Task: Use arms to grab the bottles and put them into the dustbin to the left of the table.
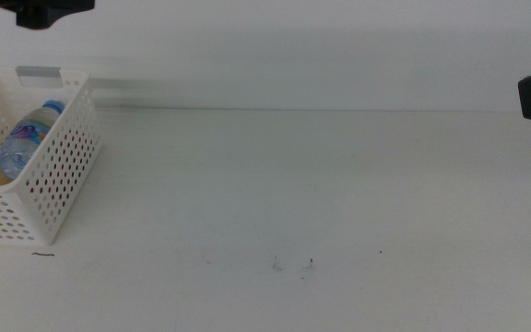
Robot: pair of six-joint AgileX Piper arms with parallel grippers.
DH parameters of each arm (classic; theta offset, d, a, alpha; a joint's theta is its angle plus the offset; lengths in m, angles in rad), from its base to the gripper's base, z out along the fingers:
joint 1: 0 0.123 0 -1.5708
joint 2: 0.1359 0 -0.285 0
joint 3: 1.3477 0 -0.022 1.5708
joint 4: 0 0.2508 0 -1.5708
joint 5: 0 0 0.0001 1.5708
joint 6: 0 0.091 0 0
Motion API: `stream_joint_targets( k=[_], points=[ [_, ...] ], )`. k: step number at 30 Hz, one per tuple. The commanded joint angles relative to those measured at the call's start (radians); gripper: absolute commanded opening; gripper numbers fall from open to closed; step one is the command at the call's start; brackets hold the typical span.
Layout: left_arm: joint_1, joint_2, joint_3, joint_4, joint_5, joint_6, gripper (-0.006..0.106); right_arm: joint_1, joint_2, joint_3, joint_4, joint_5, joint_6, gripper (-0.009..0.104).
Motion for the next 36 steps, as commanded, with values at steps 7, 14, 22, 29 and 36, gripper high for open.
stream_joint_targets(
  k=[7,14,22,29,36],
  points=[
    [-0.03,-0.274,0.287,-0.254,-0.119,0.137,0.094,0.002,-0.004,-0.006,-0.004,-0.009,-0.002,0.081],
    [-0.03,-0.381,0.387,-0.254,-0.209,0.132,0.094,0.002,-0.004,-0.006,-0.004,-0.009,-0.002,0.081],
    [-0.03,-0.398,0.389,-0.253,-0.232,0.139,0.094,0.002,-0.004,-0.006,-0.004,-0.009,-0.002,0.081],
    [-0.03,-0.408,0.389,0.004,-0.22,-0.164,0.094,0.002,-0.004,-0.006,-0.004,-0.009,-0.002,0.081],
    [-0.03,-0.434,0.389,0.265,-0.254,-0.388,0.094,0.002,-0.004,-0.006,-0.004,-0.009,-0.002,0.081]
  ],
)
